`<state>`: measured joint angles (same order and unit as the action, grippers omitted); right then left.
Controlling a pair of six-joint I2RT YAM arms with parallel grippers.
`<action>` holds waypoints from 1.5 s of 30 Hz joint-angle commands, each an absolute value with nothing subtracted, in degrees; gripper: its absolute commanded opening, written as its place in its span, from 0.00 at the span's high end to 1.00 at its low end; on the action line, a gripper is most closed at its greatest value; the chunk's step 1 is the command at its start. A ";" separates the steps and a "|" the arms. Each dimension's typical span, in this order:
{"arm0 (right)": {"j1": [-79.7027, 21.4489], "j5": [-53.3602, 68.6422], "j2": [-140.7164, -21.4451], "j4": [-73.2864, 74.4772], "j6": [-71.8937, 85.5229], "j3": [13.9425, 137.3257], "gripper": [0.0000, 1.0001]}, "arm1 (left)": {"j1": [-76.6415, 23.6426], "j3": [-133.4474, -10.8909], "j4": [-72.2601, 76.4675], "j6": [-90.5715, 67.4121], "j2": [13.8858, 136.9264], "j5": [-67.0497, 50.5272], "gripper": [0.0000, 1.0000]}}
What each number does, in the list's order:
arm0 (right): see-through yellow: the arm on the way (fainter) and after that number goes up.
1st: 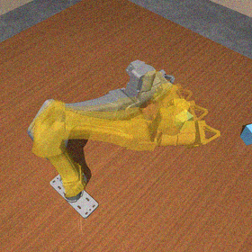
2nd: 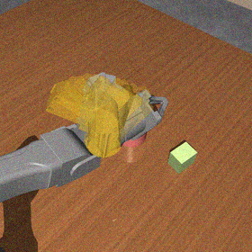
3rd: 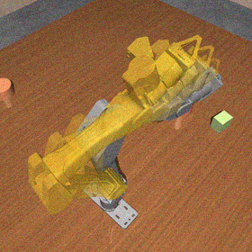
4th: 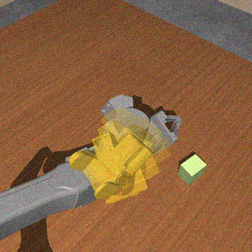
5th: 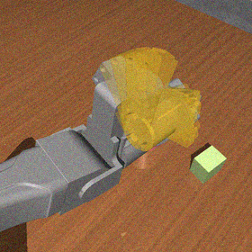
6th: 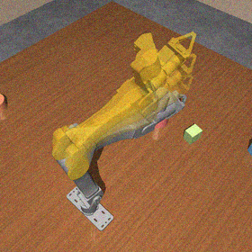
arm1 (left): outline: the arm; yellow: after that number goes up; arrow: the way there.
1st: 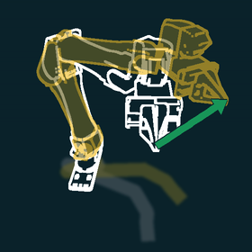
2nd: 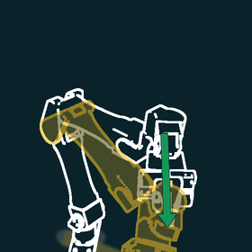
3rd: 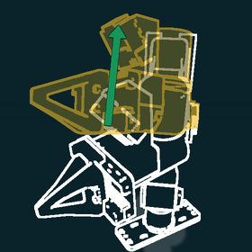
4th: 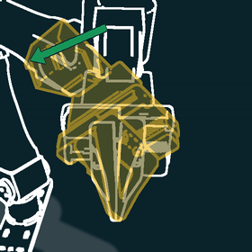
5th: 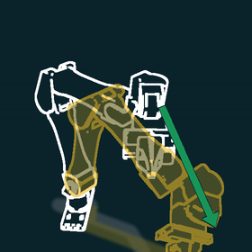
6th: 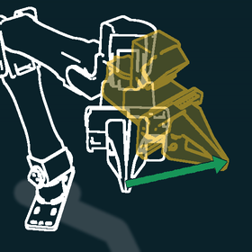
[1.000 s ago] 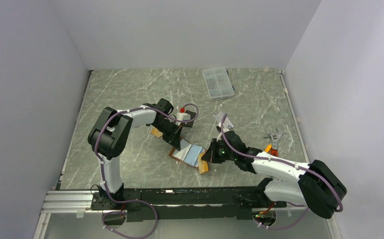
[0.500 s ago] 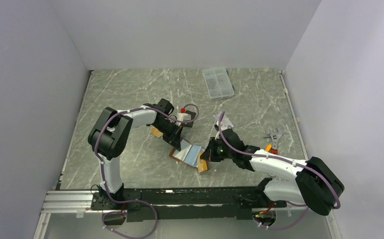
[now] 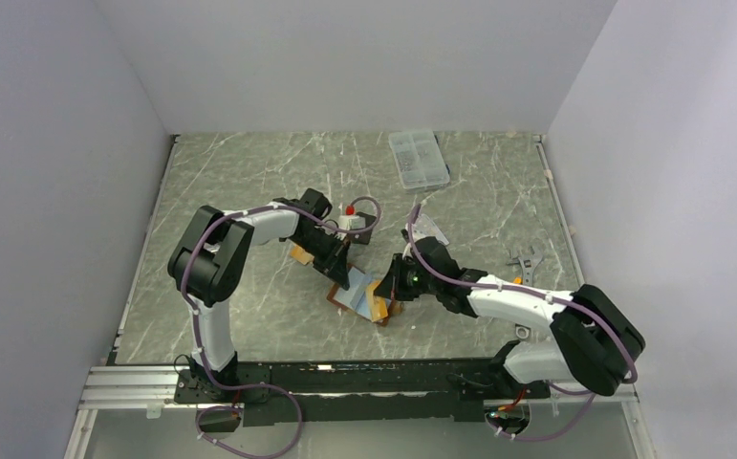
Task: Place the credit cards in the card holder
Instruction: Open the card holder at the center of the board.
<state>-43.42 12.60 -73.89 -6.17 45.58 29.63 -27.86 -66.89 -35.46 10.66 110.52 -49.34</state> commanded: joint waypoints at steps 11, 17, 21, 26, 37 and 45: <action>-43.35 15.05 -80.04 -11.79 45.18 35.52 1.00 | -24.97 -67.13 -36.75 10.64 110.03 -56.60 0.58; -43.34 15.60 -82.02 -12.02 44.86 37.36 1.00 | -22.65 -67.74 -37.24 10.36 110.92 -57.43 0.51; -43.33 16.17 -83.53 -13.18 45.06 37.59 1.00 | -21.65 -66.92 -37.60 11.12 111.11 -58.74 0.50; -43.32 16.99 -85.17 -14.27 45.39 37.96 1.00 | -20.69 -66.97 -38.35 11.85 111.48 -59.19 0.48; -43.34 16.75 -86.05 -15.57 45.79 37.06 1.00 | -21.47 -68.96 -38.92 11.48 112.64 -60.63 0.48; -43.33 16.25 -85.15 -16.28 46.23 35.47 1.00 | -24.13 -68.54 -36.40 10.02 114.37 -58.04 0.75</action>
<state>-43.42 16.78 -86.26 -13.15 45.67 35.73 -23.20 -67.53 -38.20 9.96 113.54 -58.15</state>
